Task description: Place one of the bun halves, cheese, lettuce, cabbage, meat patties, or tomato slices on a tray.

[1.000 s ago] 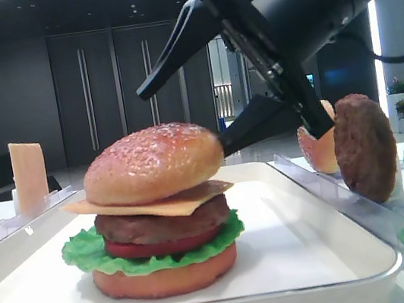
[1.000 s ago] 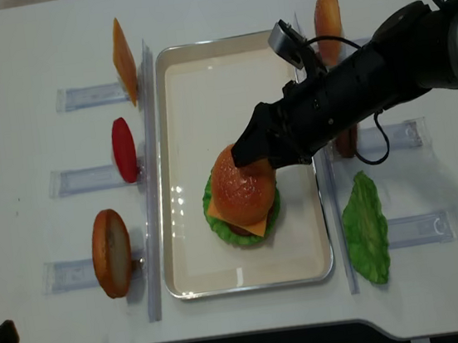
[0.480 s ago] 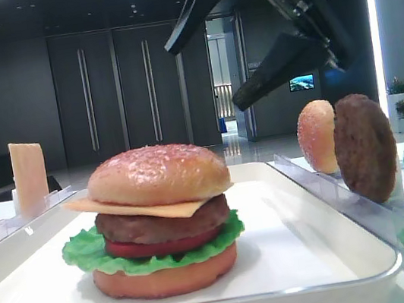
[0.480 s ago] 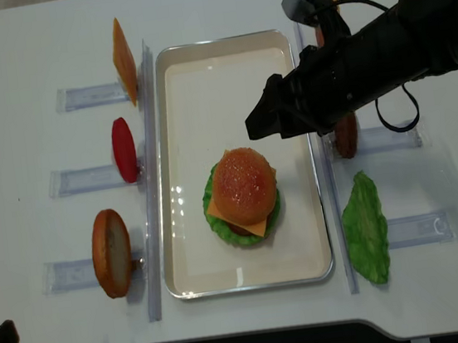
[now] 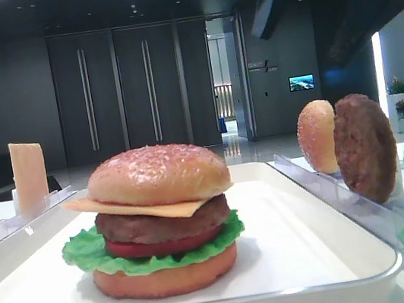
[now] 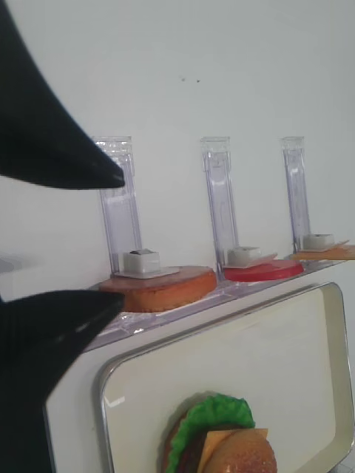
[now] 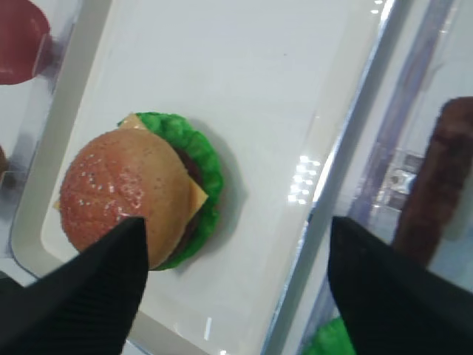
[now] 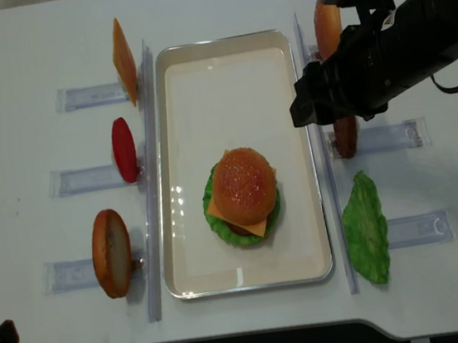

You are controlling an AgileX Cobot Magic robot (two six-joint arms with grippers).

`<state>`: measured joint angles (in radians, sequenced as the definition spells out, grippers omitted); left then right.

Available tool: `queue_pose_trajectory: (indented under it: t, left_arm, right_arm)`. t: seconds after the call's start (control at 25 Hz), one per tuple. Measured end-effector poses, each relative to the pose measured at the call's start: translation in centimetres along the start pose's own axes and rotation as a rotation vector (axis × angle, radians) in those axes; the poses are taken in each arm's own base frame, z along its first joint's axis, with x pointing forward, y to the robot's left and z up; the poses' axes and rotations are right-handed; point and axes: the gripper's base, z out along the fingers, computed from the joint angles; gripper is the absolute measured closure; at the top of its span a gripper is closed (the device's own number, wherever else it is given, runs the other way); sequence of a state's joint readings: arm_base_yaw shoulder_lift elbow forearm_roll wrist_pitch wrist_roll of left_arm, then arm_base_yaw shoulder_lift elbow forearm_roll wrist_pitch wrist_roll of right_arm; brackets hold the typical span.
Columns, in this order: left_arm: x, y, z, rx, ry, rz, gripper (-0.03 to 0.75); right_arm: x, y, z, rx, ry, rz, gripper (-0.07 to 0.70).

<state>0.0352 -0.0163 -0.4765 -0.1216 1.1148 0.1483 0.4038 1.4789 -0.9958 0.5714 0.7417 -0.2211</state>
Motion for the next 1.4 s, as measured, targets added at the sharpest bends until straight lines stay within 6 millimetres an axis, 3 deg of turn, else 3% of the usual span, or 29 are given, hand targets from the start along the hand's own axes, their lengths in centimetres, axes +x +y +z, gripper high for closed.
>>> queue_pose_trajectory:
  t: [0.24,0.48,0.84,1.4]
  left_arm:
    - [0.0,0.0,0.0,-0.003,0.000,0.001,0.370]
    - [0.0,0.0,0.0,-0.004,0.001,0.002,0.370]
    - [0.0,0.0,0.0,-0.005,0.001,0.003,0.370]
    - [0.0,0.2,0.0,-0.021,0.003,0.011,0.370]
  right_arm:
    - [0.1,-1.8,-3.1,0.121,-0.014,0.013,0.141]
    - [0.3,-5.1,-5.8,0.262,0.018,0.024,0.141]
    - [0.8,-9.4,-8.2,0.424,0.033,0.082,0.141]
    - [2.1,-10.6,-9.0,0.455,0.141,0.159,0.141]
